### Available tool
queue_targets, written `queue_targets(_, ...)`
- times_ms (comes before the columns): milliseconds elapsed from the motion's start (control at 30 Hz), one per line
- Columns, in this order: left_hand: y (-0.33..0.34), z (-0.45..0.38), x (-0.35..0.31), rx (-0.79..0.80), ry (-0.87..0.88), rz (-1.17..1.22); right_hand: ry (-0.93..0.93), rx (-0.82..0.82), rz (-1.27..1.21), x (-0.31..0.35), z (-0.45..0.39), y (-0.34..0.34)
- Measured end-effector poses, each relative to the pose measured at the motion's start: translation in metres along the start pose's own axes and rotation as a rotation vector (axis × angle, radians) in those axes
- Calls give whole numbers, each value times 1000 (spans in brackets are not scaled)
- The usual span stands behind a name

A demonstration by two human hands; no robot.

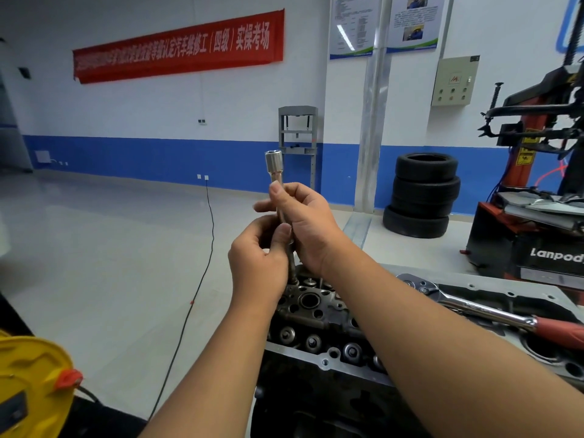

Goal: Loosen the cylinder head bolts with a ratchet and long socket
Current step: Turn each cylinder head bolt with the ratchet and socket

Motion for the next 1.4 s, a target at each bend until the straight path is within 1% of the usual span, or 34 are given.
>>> queue_targets(100, 0, 0, 0, 7, 18, -4, 0, -17, -15, -2, 0, 1)
queue_targets(200, 2, 0, 1, 24, -9, 21, 22, -43, -17, -2, -2, 0)
queue_targets(400, 1, 0, 0, 10, 28, -10, -10, -34, -25, -1, -1, -2)
queue_targets(600, 3, 0, 0, 35, 8, 12, 23, -35, -22, 0, -3, -1)
queue_targets(800, -1, 0, -1, -2, 50, -23, 0, -20, -78, -1, -1, -1)
queue_targets(967, 2, -1, 1, 21, 8, 13, 22, -15, -49, -1, -2, 2)
queue_targets(1200, -2, 1, 0, -44, 52, -47, 28, 21, -135, -1, 1, 0)
queue_targets(1300, 3, 1, -1, 38, 8, 2, 22, 4, -103, -1, -1, 0)
queue_targets(1367, 7, 2, 0, 95, -15, -6, 34, -18, -66, -1, -4, -2)
queue_targets(1400, 7, 1, 0, 99, -10, -22, 47, -29, -74, -1, -4, -3)
Point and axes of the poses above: each hand's wrist, its own z-axis away from the middle knuckle, its own y-axis out of the palm, x = y × z, the point moved 4 cm from there along -z, towards the middle knuckle, and after that the axes turned 3 degrees about -y, right-handed, at the moved point
